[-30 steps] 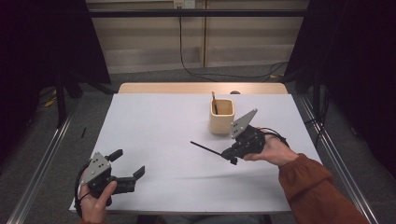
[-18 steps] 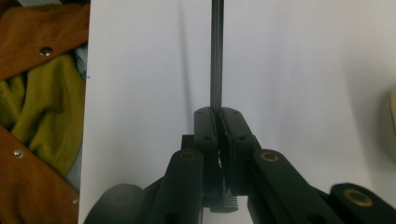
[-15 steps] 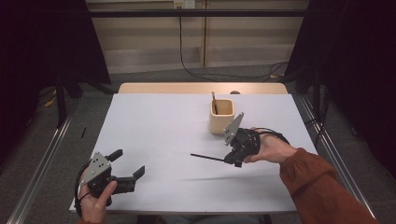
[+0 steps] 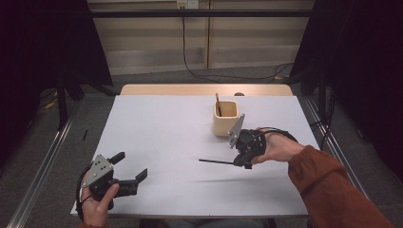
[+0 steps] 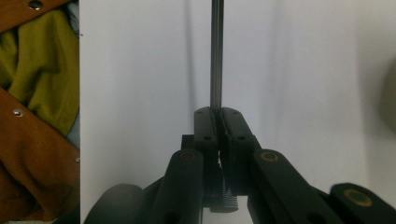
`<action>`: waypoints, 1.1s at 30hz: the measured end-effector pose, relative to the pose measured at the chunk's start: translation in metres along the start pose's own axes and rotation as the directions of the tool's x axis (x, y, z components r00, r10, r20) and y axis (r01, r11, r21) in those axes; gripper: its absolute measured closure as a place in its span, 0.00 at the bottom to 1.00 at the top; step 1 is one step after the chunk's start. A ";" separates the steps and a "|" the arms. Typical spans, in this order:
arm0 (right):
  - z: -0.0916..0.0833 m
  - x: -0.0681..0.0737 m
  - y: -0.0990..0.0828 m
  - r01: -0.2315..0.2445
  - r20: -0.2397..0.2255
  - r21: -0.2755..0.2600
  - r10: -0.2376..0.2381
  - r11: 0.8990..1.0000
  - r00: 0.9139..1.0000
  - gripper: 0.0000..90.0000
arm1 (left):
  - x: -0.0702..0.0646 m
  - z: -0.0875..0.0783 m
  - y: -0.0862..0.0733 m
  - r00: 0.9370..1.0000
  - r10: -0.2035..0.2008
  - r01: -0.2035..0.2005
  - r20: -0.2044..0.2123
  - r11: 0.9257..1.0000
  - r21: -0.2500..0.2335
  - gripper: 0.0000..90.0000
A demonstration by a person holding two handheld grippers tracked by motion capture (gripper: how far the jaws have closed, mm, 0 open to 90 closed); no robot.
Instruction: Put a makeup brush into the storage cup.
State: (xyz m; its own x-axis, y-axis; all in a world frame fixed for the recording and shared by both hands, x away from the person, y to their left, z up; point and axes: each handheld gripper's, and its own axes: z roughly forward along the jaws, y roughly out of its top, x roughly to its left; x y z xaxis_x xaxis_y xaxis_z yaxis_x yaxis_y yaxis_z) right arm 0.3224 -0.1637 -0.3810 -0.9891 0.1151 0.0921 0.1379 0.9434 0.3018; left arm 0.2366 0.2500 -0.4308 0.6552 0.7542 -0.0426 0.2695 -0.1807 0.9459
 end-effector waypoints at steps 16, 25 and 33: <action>0.009 0.002 0.006 0.038 -0.010 0.154 -0.037 0.987 0.999 0.95 | 0.003 -0.003 0.002 1.000 -0.015 0.014 -0.017 1.000 -0.022 0.02; 0.009 0.004 0.006 0.040 -0.022 0.125 -0.038 0.991 0.999 0.95 | 0.001 -0.013 0.017 0.997 -0.074 0.077 0.029 0.992 -0.099 0.02; 0.006 0.001 0.006 0.042 -0.022 0.078 -0.040 0.996 0.999 0.95 | 0.002 -0.016 0.035 0.999 -0.013 0.017 0.036 0.993 -0.116 0.02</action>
State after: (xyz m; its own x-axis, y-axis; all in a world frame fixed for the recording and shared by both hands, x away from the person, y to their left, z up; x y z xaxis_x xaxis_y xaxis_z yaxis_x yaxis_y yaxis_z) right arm 0.3219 -0.1562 -0.3853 -0.9924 0.0702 0.1006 0.0919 0.9688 0.2302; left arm 0.2359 0.2555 -0.3923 0.6767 0.7333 -0.0662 0.1970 -0.0936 0.9759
